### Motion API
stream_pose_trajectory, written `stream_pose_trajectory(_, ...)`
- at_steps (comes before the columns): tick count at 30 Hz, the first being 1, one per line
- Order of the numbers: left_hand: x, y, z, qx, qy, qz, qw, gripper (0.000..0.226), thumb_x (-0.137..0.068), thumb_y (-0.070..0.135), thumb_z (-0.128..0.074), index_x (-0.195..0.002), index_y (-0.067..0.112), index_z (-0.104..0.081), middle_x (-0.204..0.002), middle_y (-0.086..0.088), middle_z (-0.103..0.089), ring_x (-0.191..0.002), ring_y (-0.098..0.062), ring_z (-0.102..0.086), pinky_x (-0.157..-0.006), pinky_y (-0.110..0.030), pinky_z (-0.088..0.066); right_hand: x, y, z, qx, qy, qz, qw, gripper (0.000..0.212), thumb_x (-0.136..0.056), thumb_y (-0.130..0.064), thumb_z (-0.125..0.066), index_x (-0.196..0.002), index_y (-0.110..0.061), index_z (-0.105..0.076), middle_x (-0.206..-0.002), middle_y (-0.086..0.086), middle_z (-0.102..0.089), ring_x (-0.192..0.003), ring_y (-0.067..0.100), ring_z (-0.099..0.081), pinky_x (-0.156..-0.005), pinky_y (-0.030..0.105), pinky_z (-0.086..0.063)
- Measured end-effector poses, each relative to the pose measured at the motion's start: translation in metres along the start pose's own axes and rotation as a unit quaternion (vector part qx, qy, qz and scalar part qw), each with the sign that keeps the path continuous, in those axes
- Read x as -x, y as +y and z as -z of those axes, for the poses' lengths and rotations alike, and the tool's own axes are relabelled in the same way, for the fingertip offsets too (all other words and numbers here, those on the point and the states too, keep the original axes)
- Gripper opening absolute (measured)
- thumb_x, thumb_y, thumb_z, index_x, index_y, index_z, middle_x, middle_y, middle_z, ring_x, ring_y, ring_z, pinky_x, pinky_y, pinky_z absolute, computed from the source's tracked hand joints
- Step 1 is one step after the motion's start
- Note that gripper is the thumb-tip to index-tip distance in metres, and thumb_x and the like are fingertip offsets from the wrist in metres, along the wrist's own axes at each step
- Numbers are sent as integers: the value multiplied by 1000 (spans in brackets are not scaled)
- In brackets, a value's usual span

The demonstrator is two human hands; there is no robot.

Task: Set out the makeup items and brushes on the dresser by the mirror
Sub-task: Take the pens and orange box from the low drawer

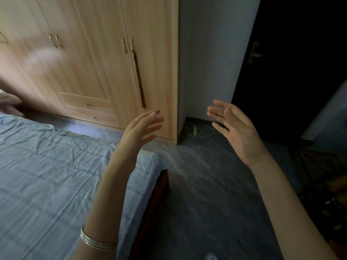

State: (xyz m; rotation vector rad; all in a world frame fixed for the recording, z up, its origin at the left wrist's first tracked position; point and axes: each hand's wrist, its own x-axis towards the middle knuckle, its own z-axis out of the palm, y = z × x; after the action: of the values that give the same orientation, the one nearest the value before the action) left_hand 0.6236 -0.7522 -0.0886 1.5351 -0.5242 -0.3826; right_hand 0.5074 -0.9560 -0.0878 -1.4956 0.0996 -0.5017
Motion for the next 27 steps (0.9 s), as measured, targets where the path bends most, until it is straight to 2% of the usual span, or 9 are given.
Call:
stream_pose_trajectory(4,-50,-1,-28,5,27,-2,1000,44,-78,50,-47,-117,32,-58,-115,8,-66,-108,-7,-62,-92,-29,-47,-54,5,39,-5,-25,1,1000,66,-62,-66,-67,-116,-28,-60,-118,-6,-65,-120,10,-56,-108,36,-37)
stream_pose_trajectory(9,-109,0,-65,7,60,0,998,49,-78,50,-47,-121,30,-57,-116,8,-66,-108,-7,-62,-91,-29,-48,-121,11,82,0,-43,-16,999,43,-81,-49,-58,-116,-25,-58,-119,-3,-64,-119,10,-57,-112,42,-34)
stream_pose_trajectory(14,-152,-5,-86,10,99,10,995,41,-81,50,-55,-116,31,-57,-117,5,-65,-109,-10,-61,-97,-35,-47,-176,23,110,-7,-92,-28,995,60,-66,-62,-65,-115,-28,-60,-118,-6,-65,-120,11,-56,-109,39,-37)
stream_pose_trajectory(21,-212,-13,-83,14,146,10,989,34,-78,48,-47,-106,36,-60,-112,8,-67,-108,-10,-62,-96,-34,-46,-248,46,118,-16,-135,-39,990,76,-54,-72,-70,-116,-28,-59,-119,-7,-65,-119,10,-56,-111,40,-35)
stream_pose_trajectory(27,-283,-28,-61,13,159,0,987,36,-78,46,-46,-109,34,-59,-114,6,-66,-110,-12,-61,-100,-38,-45,-323,68,108,-8,-154,-36,987,83,-48,-75,-71,-116,-29,-58,-118,-7,-64,-117,8,-58,-112,42,-34)
